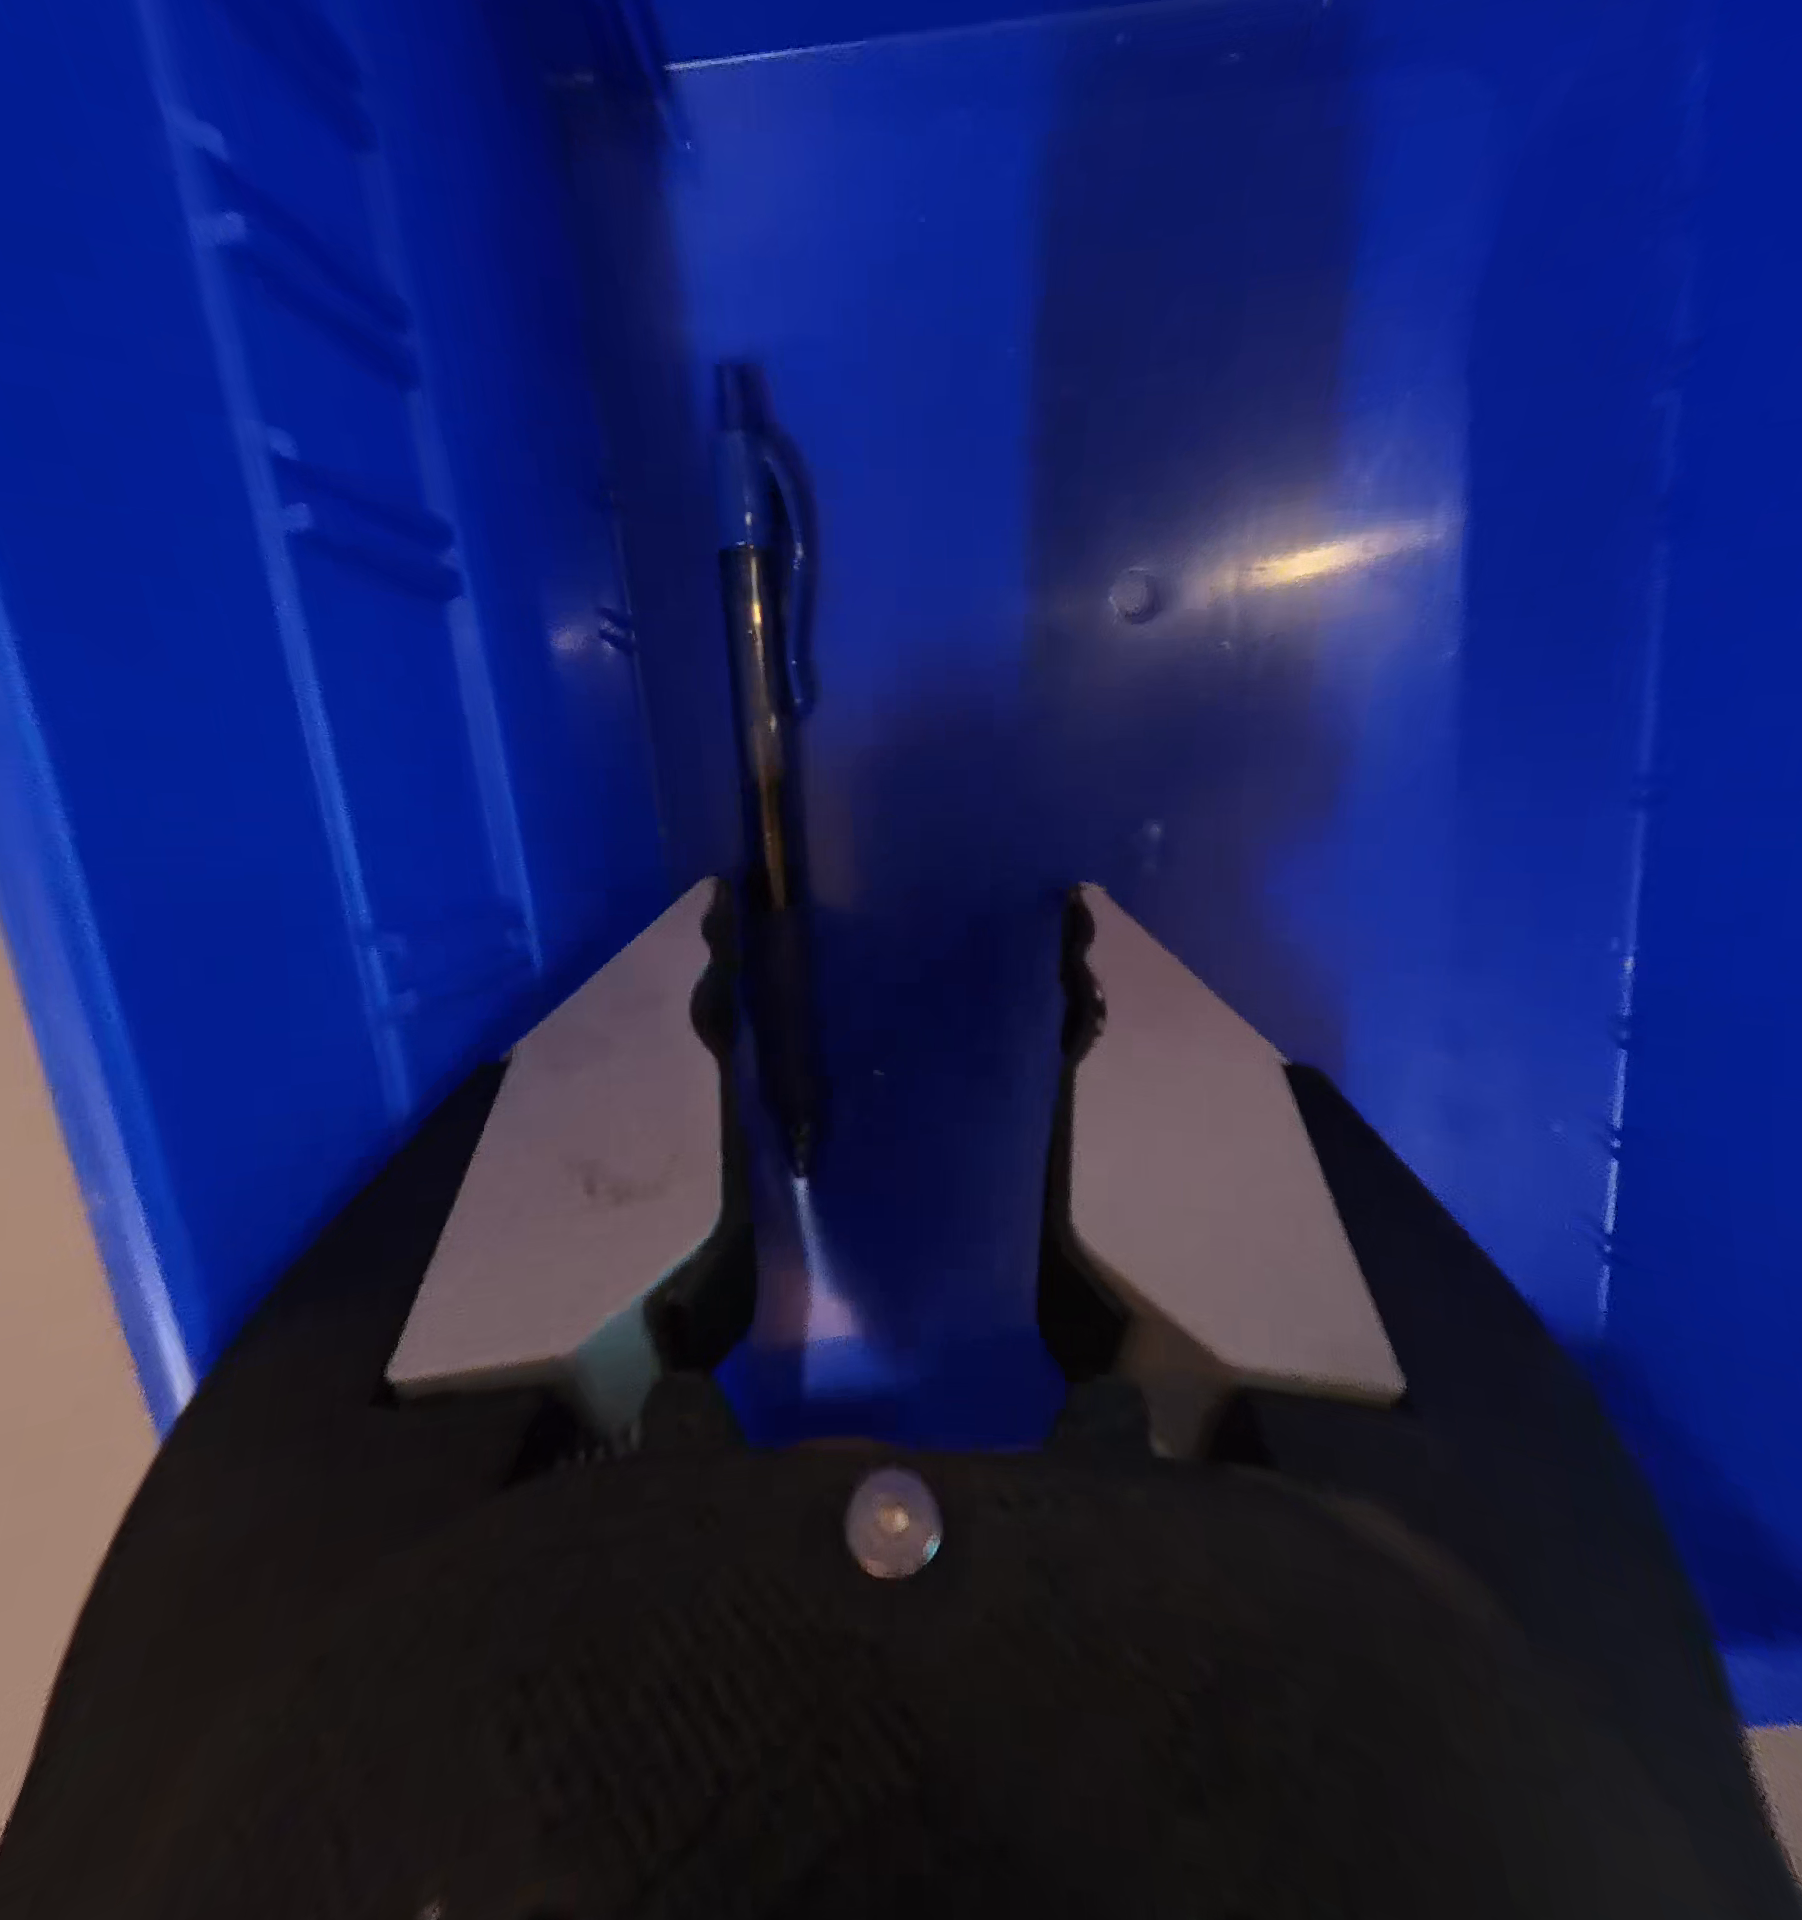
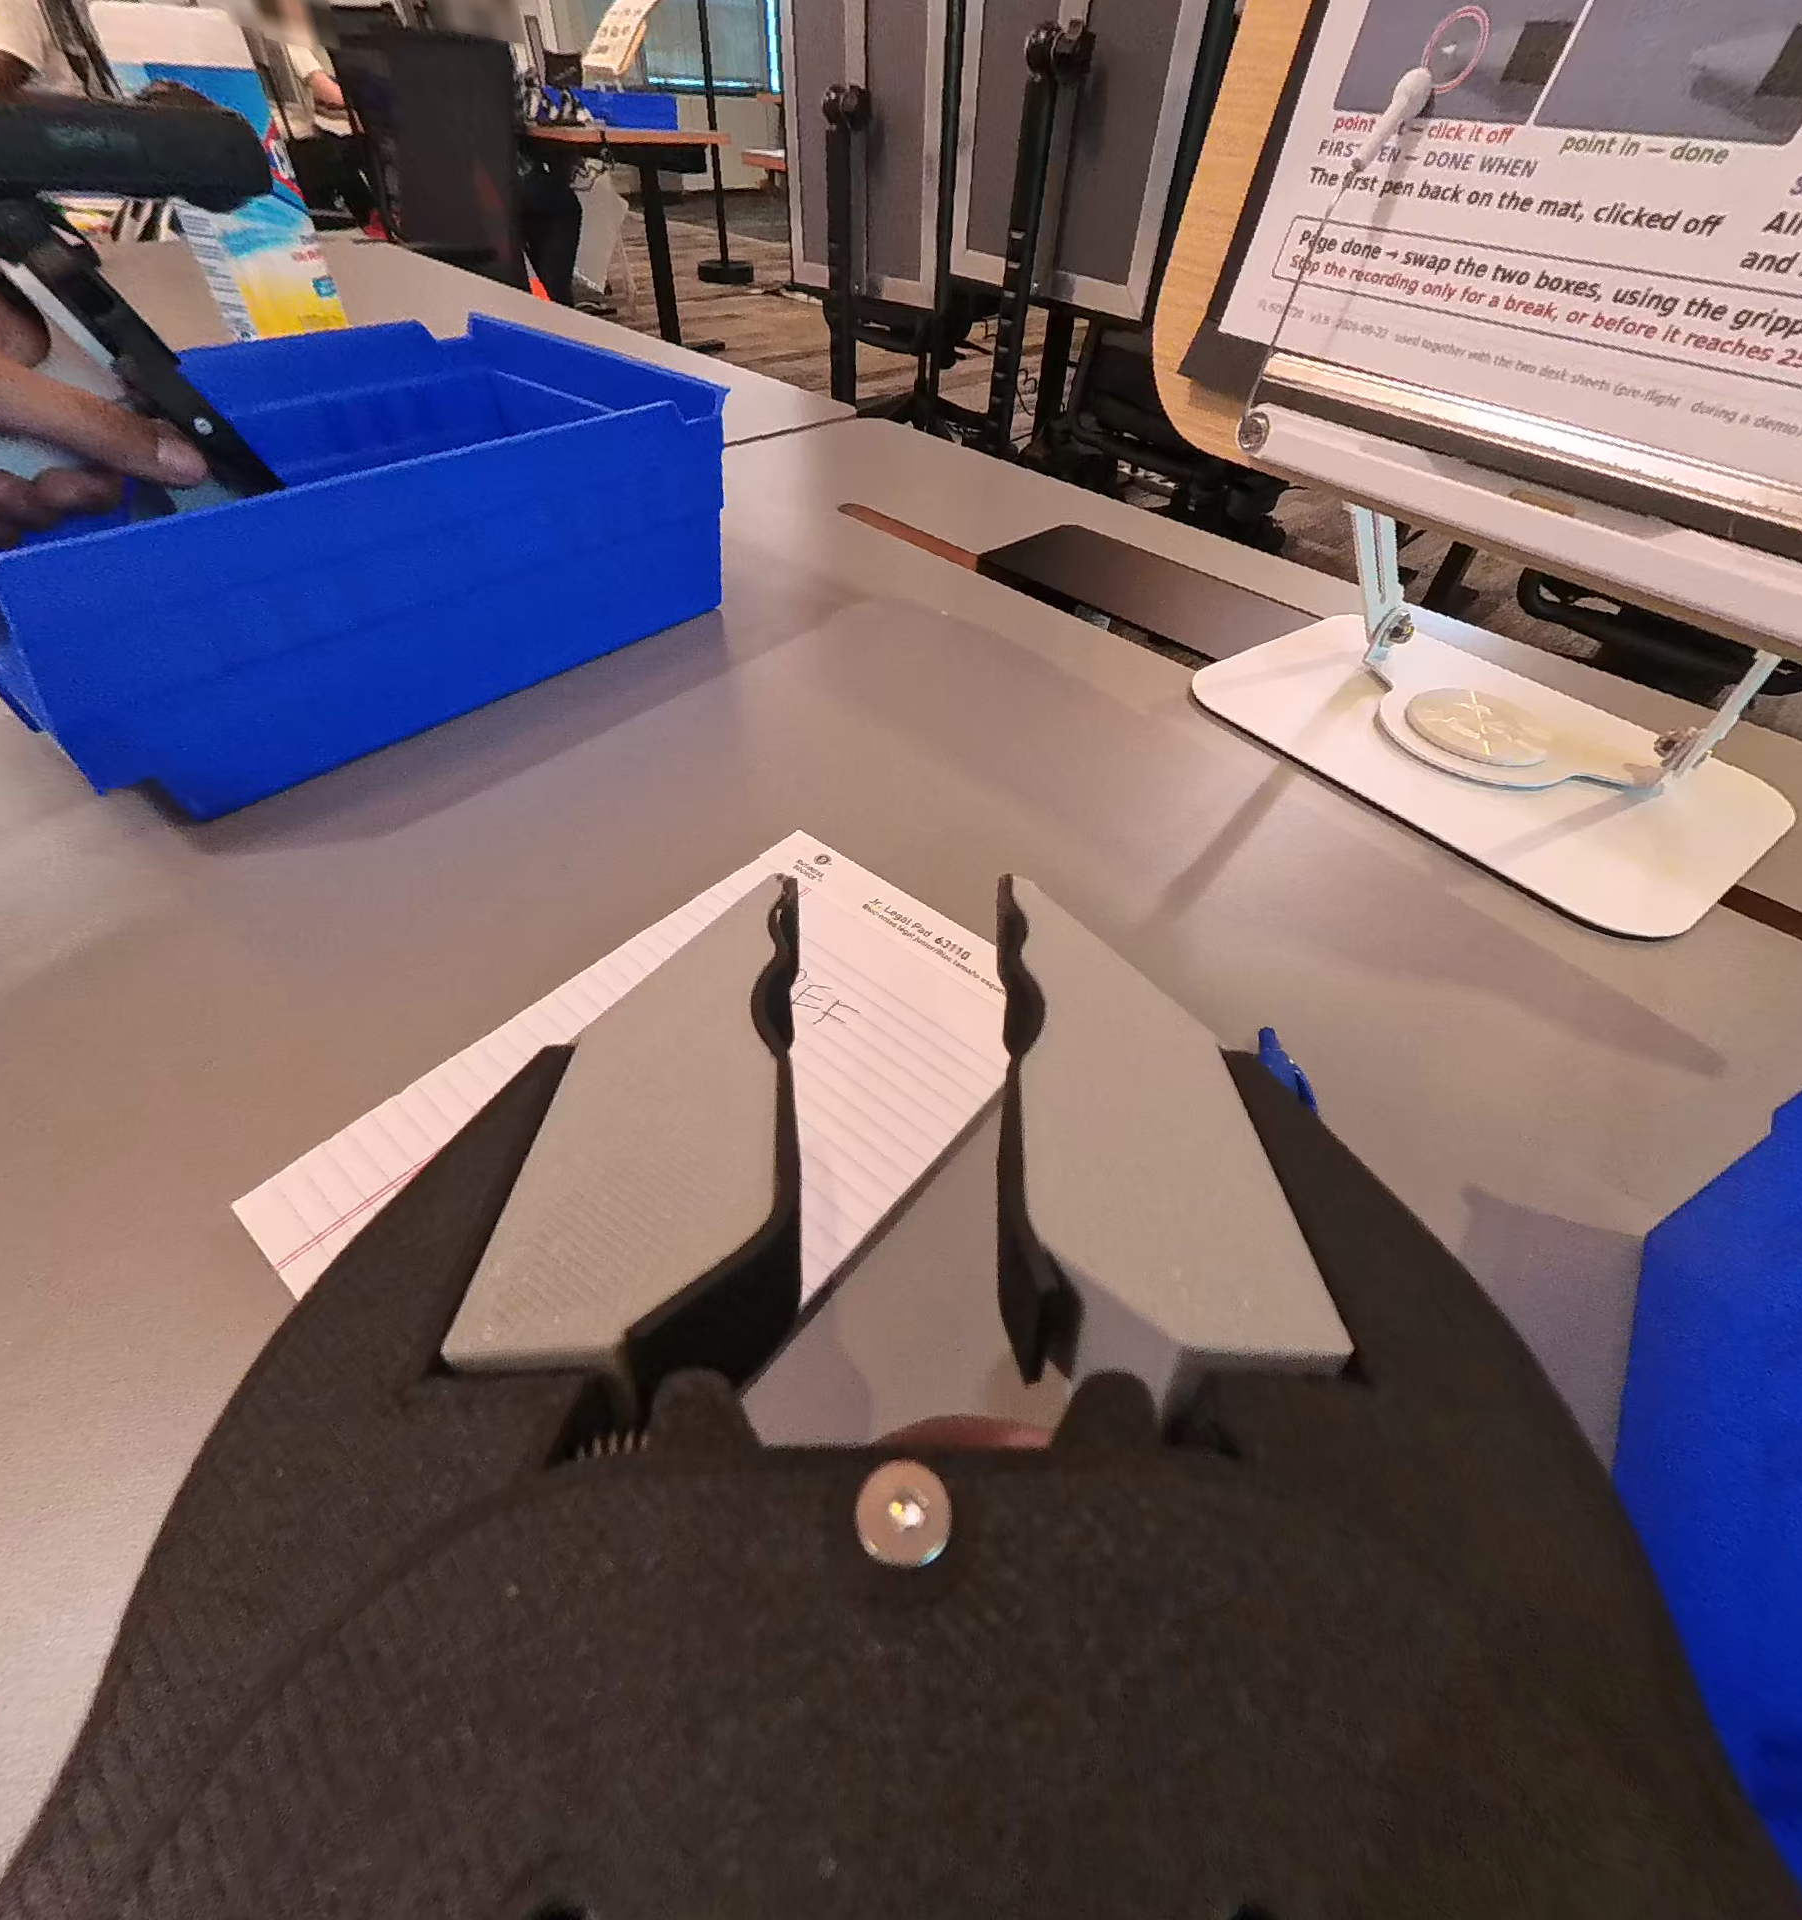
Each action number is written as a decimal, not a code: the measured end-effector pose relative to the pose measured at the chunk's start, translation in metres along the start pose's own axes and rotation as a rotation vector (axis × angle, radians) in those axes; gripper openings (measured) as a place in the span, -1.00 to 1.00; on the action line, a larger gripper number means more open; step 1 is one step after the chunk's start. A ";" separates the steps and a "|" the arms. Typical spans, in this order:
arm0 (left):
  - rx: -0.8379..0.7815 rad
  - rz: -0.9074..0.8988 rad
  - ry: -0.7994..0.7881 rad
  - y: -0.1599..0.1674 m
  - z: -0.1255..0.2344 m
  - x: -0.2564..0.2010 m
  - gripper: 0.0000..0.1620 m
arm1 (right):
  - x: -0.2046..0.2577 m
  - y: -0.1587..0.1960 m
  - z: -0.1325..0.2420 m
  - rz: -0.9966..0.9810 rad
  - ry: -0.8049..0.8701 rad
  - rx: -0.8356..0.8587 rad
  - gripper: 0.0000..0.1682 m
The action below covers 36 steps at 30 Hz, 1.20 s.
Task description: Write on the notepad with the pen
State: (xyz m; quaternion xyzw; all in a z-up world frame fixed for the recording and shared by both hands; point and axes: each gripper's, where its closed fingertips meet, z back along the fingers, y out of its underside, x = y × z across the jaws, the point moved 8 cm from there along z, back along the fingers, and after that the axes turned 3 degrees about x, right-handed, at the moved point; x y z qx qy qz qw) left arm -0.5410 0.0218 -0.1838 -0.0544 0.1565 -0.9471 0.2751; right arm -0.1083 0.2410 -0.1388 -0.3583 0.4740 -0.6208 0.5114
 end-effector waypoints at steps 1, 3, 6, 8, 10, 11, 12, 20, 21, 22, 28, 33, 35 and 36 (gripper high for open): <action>0.000 -0.010 -0.011 0.000 0.000 0.000 -0.21 | 0.000 0.000 0.000 0.002 0.000 0.001 -0.60; -0.010 -0.021 -0.038 -0.001 0.001 0.001 -0.25 | 0.000 0.001 -0.001 0.004 0.001 0.005 -0.60; -0.070 -0.027 -0.109 -0.006 0.006 0.005 -0.43 | 0.000 0.001 0.000 0.001 0.002 0.004 -0.60; -0.061 -0.013 -0.107 -0.006 0.006 0.005 -0.43 | -0.001 0.001 0.000 -0.003 0.001 0.003 -0.60; -0.008 -0.012 -0.102 -0.004 0.001 0.004 -0.45 | -0.001 0.001 -0.001 -0.003 0.000 0.005 -0.60; -0.022 0.000 -0.101 -0.005 0.001 0.005 -0.46 | 0.000 0.001 -0.001 -0.002 -0.001 0.007 -0.60; -0.008 0.006 -0.097 -0.005 0.000 0.005 -0.46 | 0.000 0.001 -0.001 0.000 -0.001 0.007 -0.60; -0.013 -0.022 -0.103 -0.002 0.000 0.007 -0.89 | 0.000 -0.001 0.001 -0.003 -0.006 -0.004 -0.60; -0.017 -0.032 -0.107 -0.001 0.000 0.006 -0.89 | 0.000 -0.001 0.002 -0.003 -0.007 -0.005 -0.60; -0.024 -0.041 -0.105 -0.001 0.001 0.004 -0.89 | 0.000 -0.001 0.002 -0.003 -0.009 -0.005 -0.61; -0.201 -0.046 -0.091 -0.010 0.033 -0.006 -0.90 | 0.002 -0.001 0.002 -0.001 -0.018 -0.006 -0.61; -0.480 -0.086 0.064 -0.025 0.096 -0.040 -0.90 | 0.003 -0.003 0.003 -0.026 -0.055 -0.025 -0.61; -0.585 -0.152 0.193 -0.027 0.122 -0.071 -0.90 | 0.004 -0.003 0.003 -0.043 -0.079 -0.035 -0.60; -0.628 -0.187 0.253 -0.027 0.134 -0.089 -0.90 | 0.004 -0.004 0.003 -0.052 -0.094 -0.041 -0.60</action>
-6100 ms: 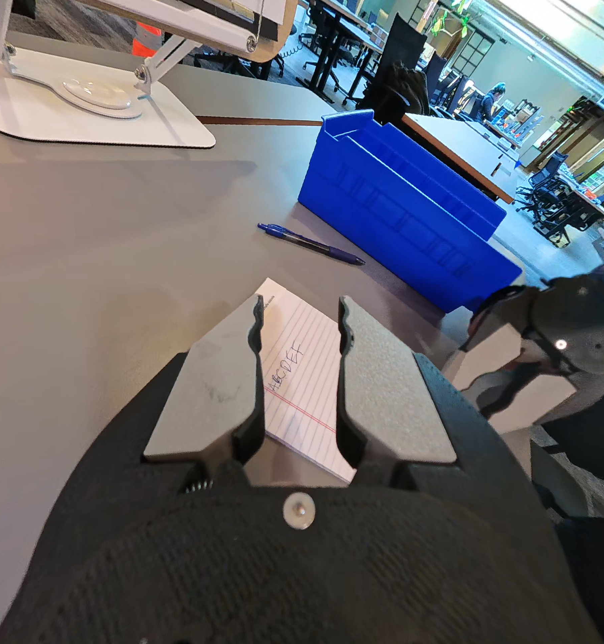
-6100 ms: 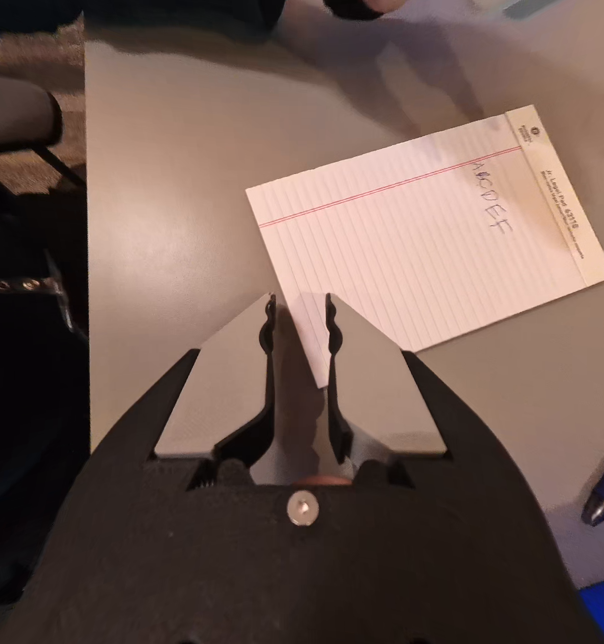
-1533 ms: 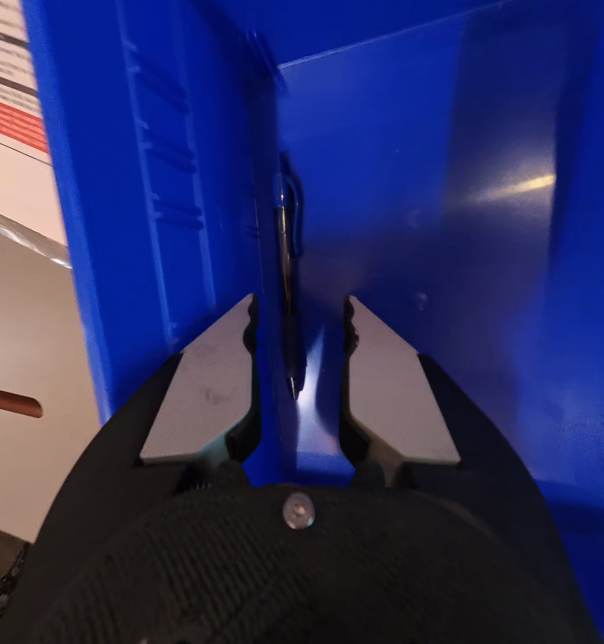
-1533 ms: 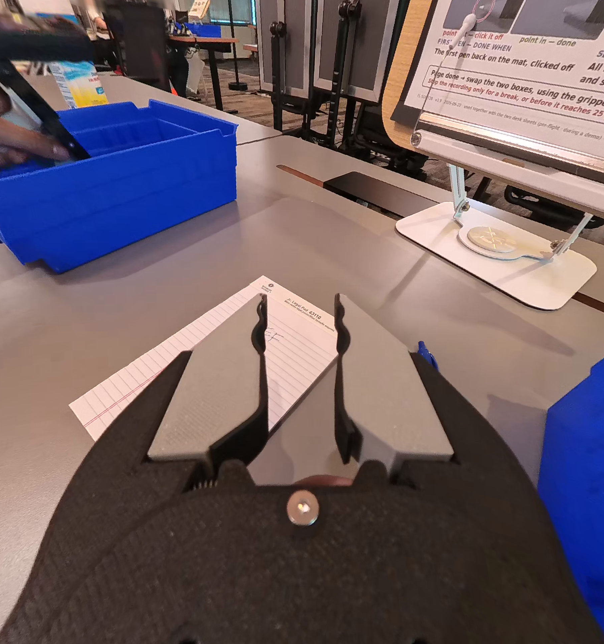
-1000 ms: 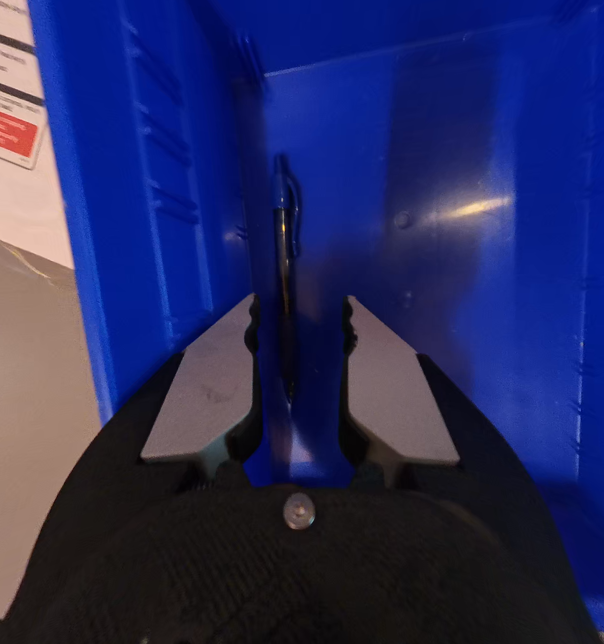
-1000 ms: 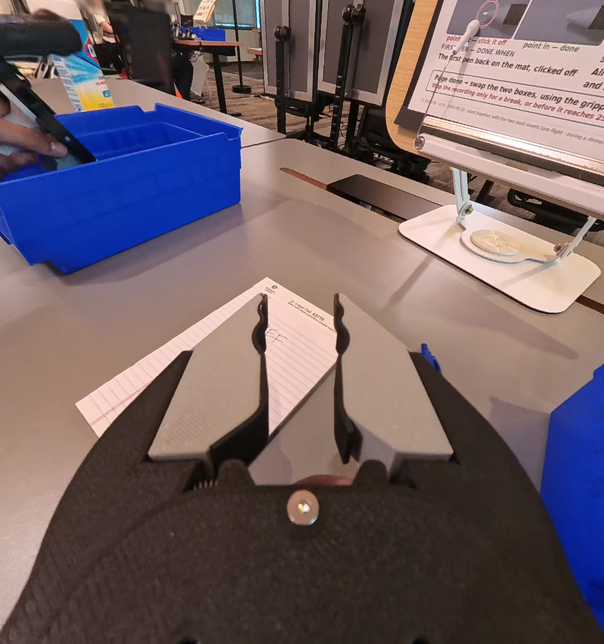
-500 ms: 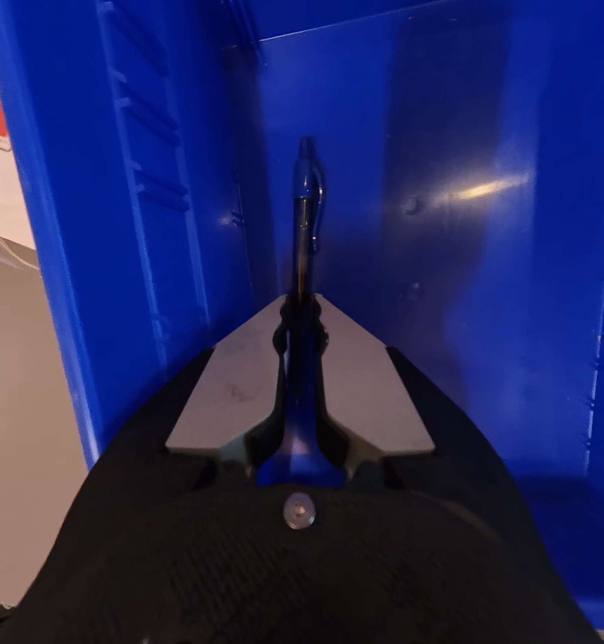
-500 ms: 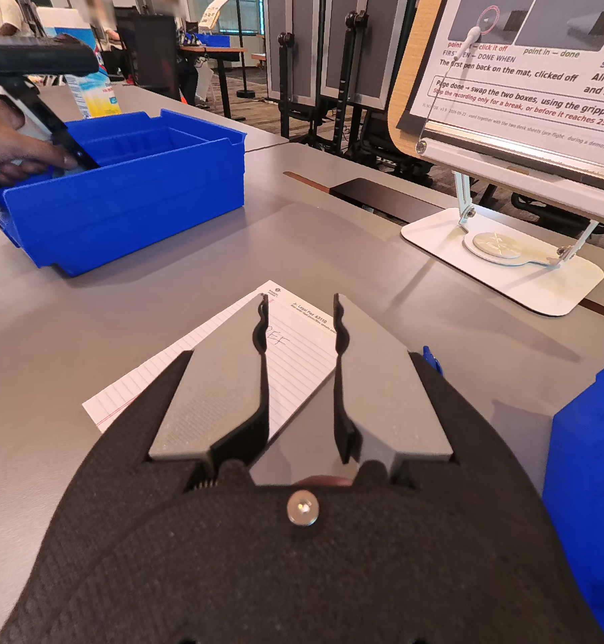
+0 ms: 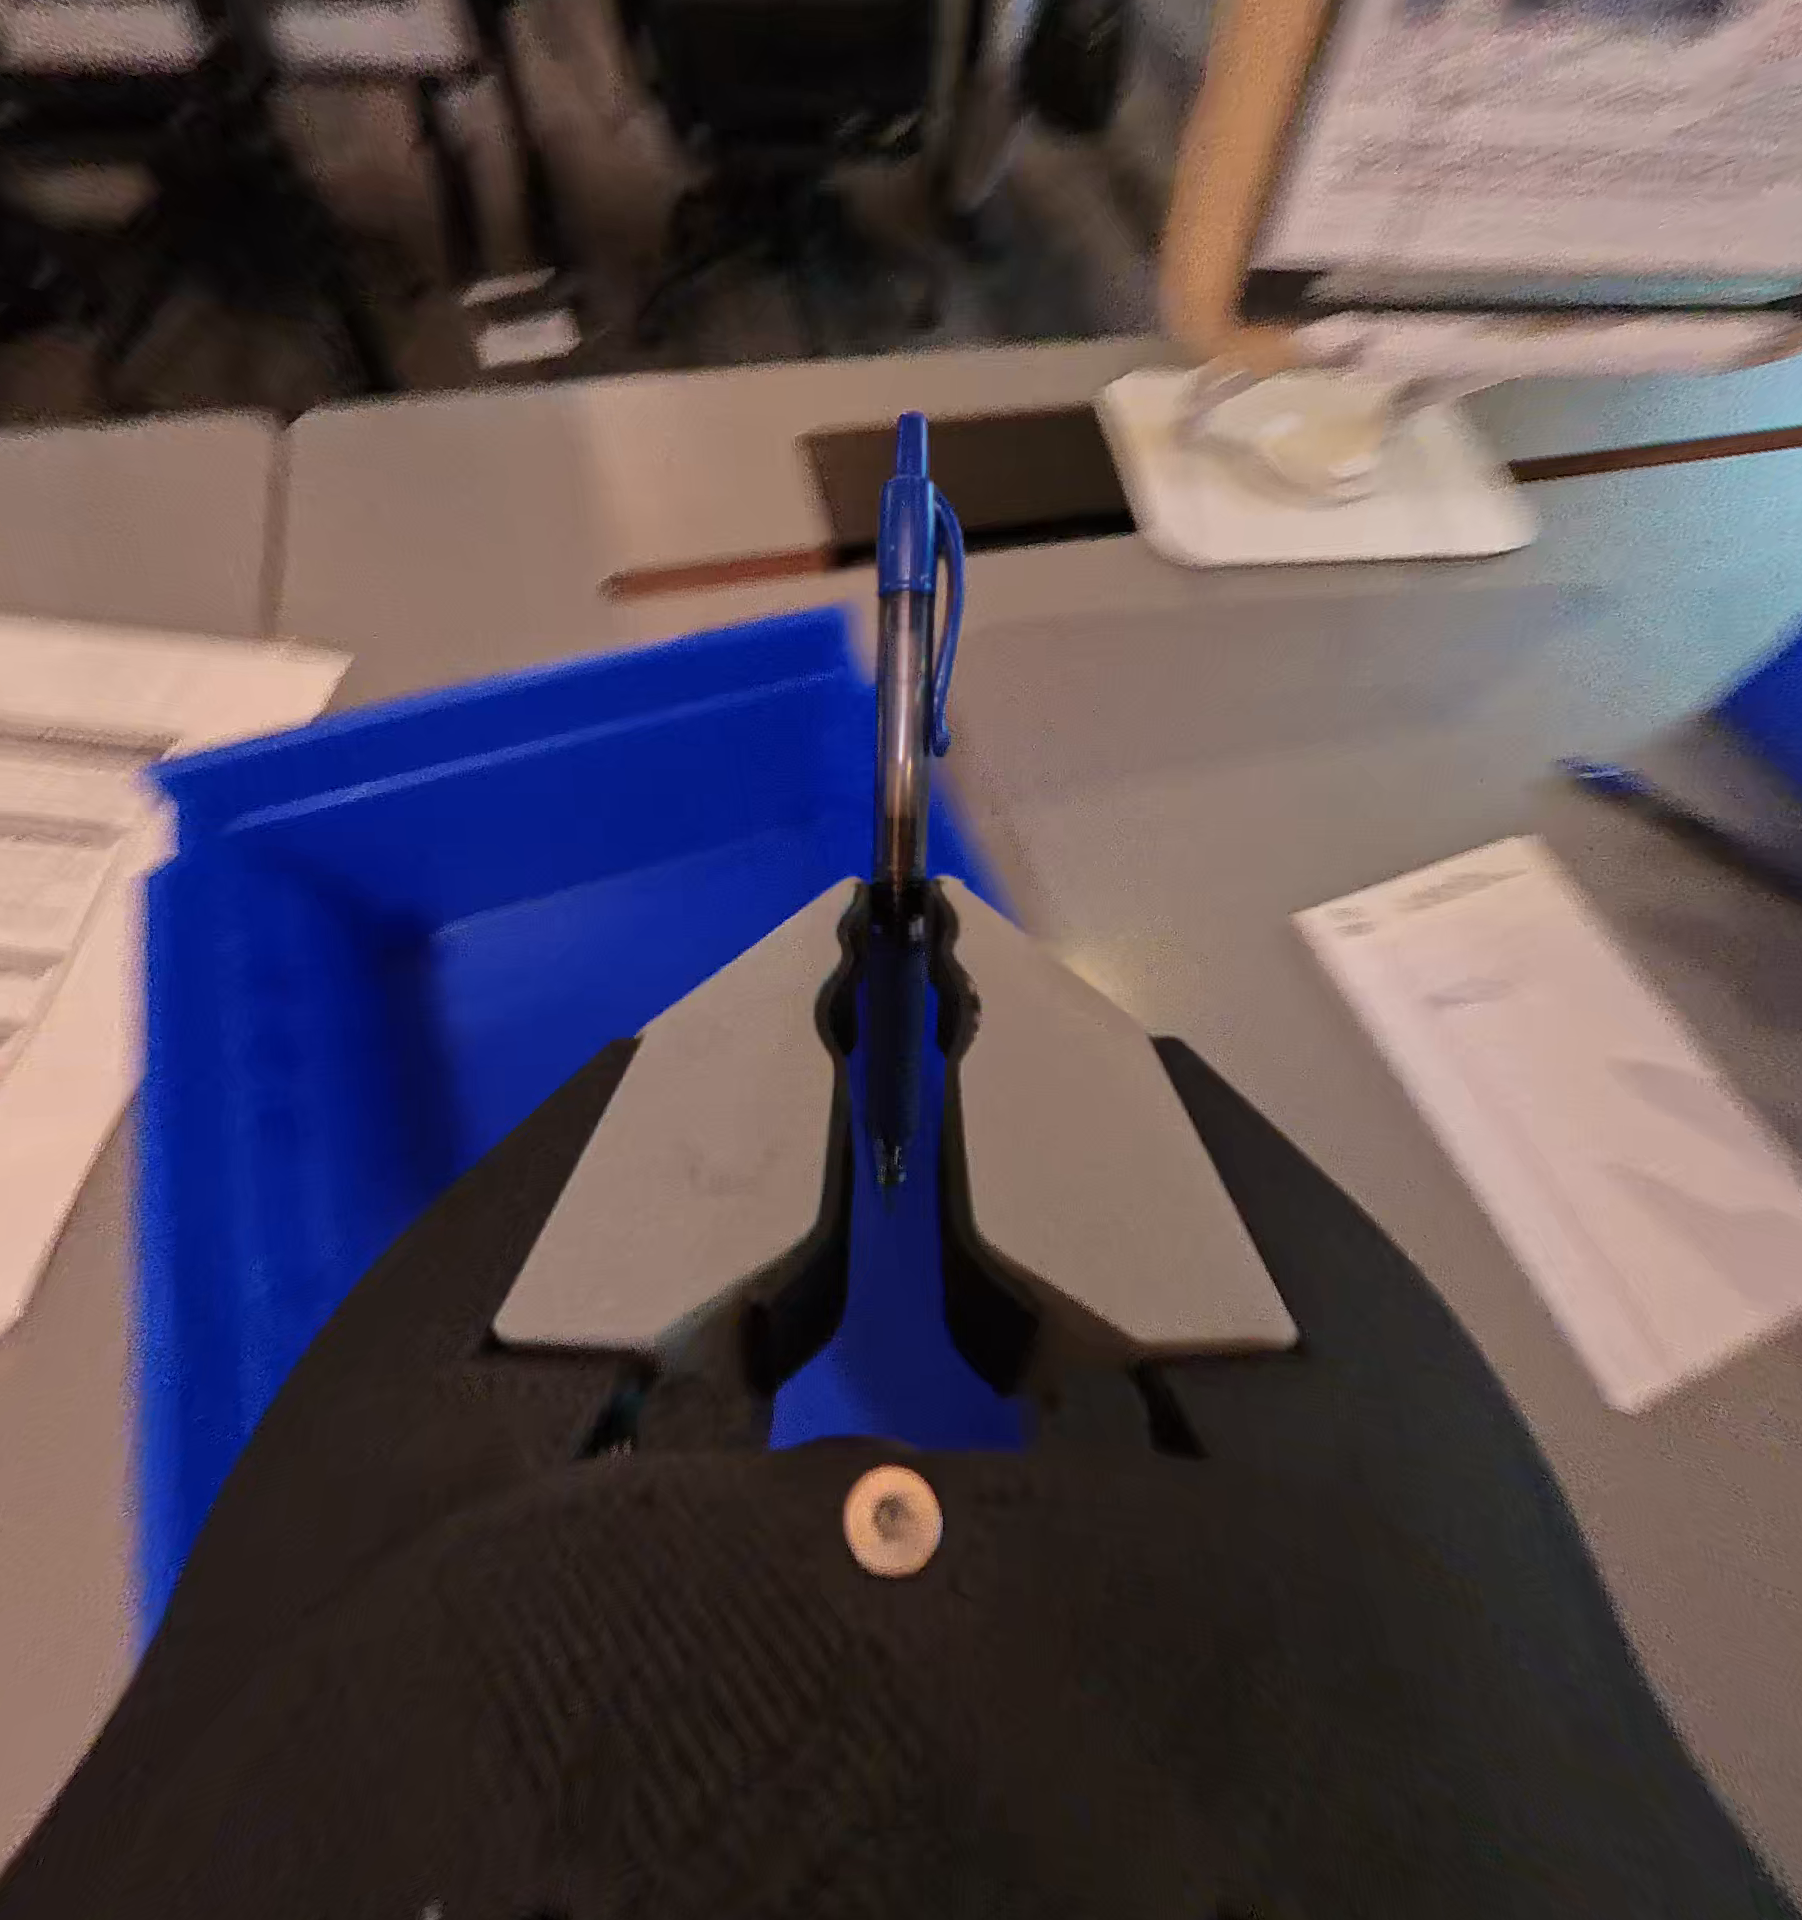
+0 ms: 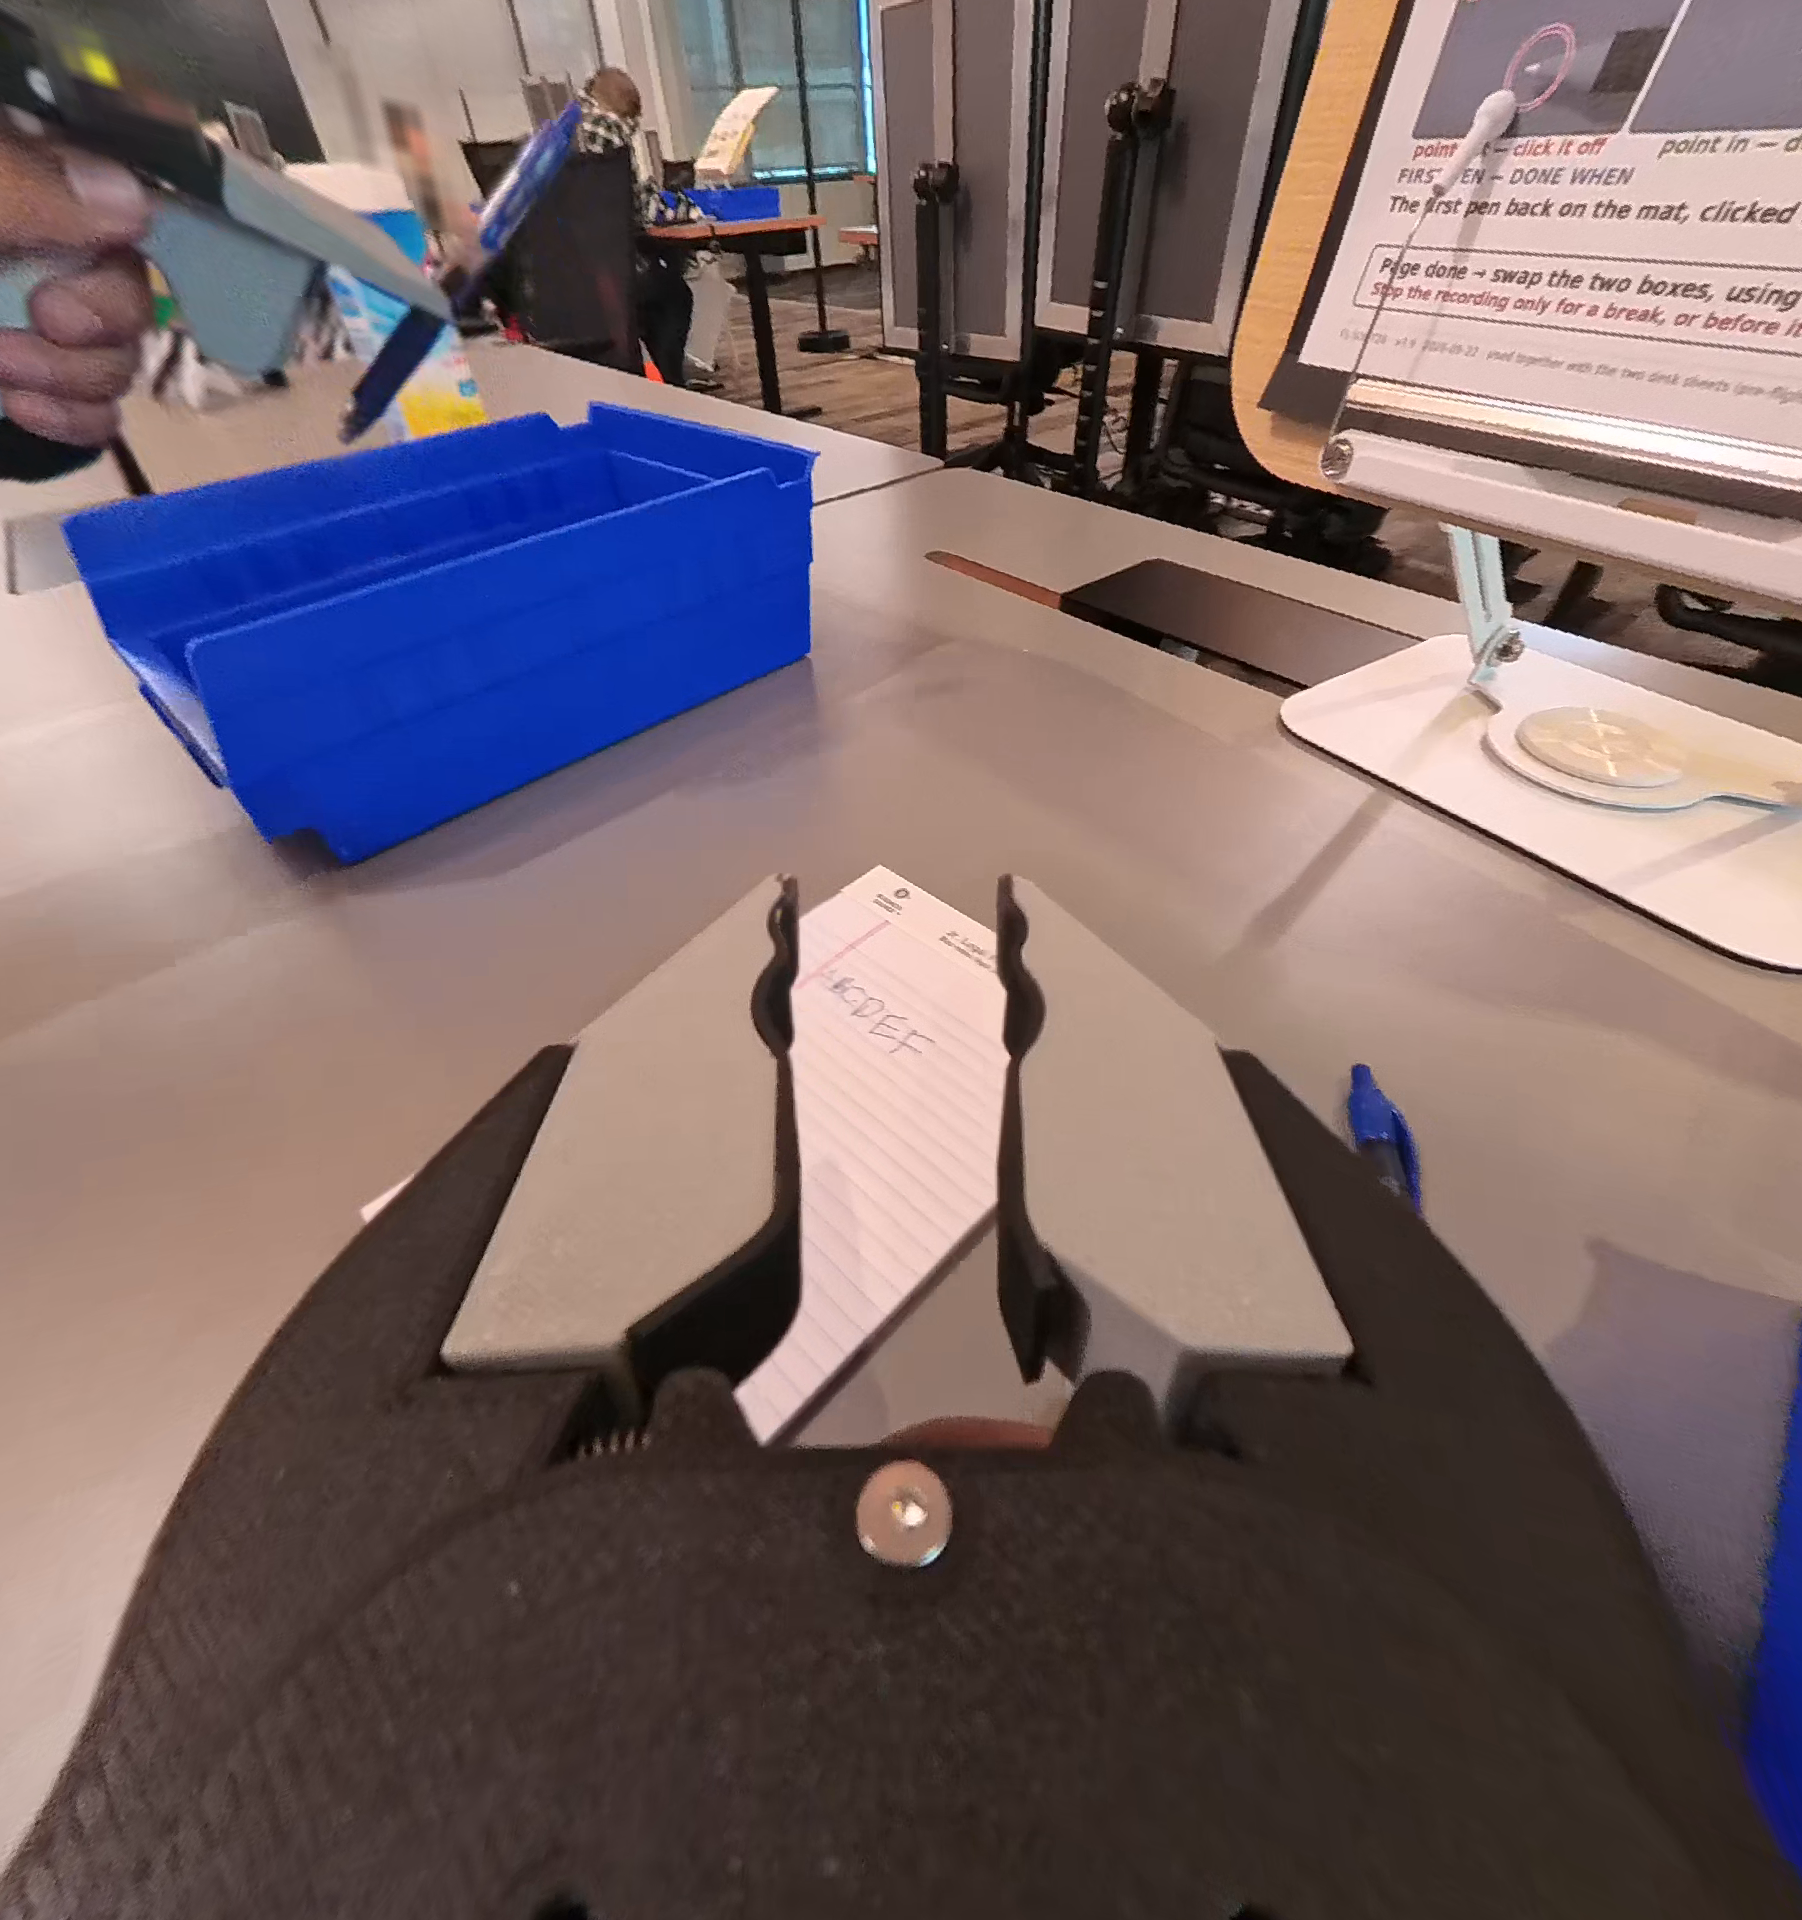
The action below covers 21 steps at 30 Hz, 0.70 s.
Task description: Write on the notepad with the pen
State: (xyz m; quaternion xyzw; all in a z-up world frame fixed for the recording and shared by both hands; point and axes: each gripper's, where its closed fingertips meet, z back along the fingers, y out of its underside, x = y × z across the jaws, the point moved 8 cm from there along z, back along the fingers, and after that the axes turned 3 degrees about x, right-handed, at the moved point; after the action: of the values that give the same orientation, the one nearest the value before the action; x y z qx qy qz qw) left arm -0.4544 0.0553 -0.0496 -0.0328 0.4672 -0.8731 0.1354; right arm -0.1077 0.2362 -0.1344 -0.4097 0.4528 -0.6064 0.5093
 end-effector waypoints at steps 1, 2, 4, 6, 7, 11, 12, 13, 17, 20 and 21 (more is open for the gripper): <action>-0.036 -0.032 0.075 -0.007 0.003 -0.021 -0.90 | 0.000 -0.001 0.000 -0.009 -0.014 -0.010 -0.60; -0.070 -0.063 0.149 -0.013 0.005 -0.044 -0.90 | 0.000 -0.002 0.001 -0.018 -0.022 -0.022 -0.60; -0.117 -0.103 0.272 -0.019 0.005 -0.088 -0.91 | -0.001 -0.004 0.004 -0.035 -0.035 -0.050 -0.59; -0.159 -0.137 0.374 -0.020 0.000 -0.129 -0.91 | -0.002 -0.008 0.009 -0.054 -0.046 -0.092 -0.59; -0.171 -0.147 0.432 -0.019 -0.004 -0.147 -0.91 | -0.003 -0.011 0.012 -0.065 -0.053 -0.117 -0.59; -0.218 -0.142 0.600 -0.009 -0.032 -0.196 -0.91 | -0.006 -0.020 0.024 -0.109 -0.085 -0.219 -0.58; -0.234 -0.146 0.629 -0.004 -0.041 -0.204 -0.91 | -0.006 -0.022 0.027 -0.118 -0.094 -0.238 -0.58; -0.228 -0.141 0.651 0.001 -0.050 -0.209 -0.91 | -0.006 -0.023 0.029 -0.125 -0.102 -0.252 -0.58; -0.202 -0.156 0.795 0.030 -0.075 -0.228 -0.90 | -0.005 -0.027 0.033 -0.155 -0.134 -0.282 -0.59; -0.149 -0.171 0.862 0.041 -0.079 -0.236 -0.90 | -0.002 -0.030 0.034 -0.189 -0.174 -0.305 -0.59; -0.148 -0.184 0.876 0.043 -0.078 -0.238 -0.91 | -0.002 -0.030 0.035 -0.203 -0.189 -0.309 -0.59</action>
State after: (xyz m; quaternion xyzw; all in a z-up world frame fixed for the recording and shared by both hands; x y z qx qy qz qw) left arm -0.2316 0.1593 -0.1123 0.2887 0.5366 -0.7775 -0.1558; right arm -0.0818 0.2357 -0.0963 -0.5815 0.4470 -0.5367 0.4171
